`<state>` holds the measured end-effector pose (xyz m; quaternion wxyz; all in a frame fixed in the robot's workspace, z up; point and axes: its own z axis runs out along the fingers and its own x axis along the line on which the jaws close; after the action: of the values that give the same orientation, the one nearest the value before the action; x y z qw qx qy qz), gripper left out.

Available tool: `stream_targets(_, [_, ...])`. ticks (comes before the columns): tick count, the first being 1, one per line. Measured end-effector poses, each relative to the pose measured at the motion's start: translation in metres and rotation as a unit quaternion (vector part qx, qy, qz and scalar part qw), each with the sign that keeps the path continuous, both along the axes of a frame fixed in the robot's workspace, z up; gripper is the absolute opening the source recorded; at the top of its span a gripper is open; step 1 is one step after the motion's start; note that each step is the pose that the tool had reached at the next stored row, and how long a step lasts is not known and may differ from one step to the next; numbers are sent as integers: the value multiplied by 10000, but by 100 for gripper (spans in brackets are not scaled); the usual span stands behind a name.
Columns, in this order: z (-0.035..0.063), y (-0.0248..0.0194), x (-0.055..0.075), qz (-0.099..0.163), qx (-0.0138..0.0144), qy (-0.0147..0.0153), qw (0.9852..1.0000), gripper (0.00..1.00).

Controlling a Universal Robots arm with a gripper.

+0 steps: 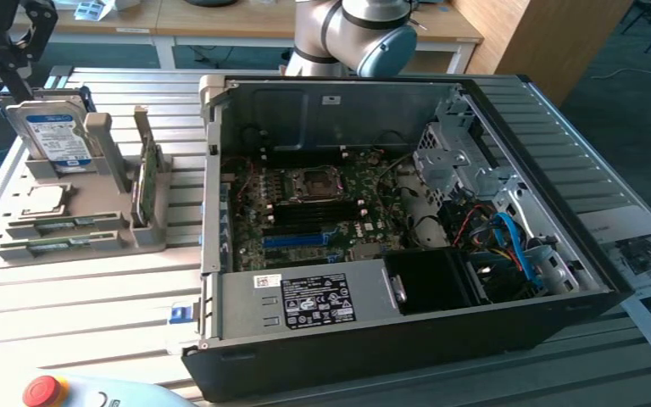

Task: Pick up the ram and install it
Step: 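Pick up the ram and move it above insertion slot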

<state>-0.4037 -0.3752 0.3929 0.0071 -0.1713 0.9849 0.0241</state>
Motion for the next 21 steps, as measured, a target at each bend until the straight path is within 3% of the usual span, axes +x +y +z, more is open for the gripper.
stream_targets(11, [0,0,0,328,0,0,9995,10])
stream_targets(21, [0,0,0,651,0,0,9979,10])
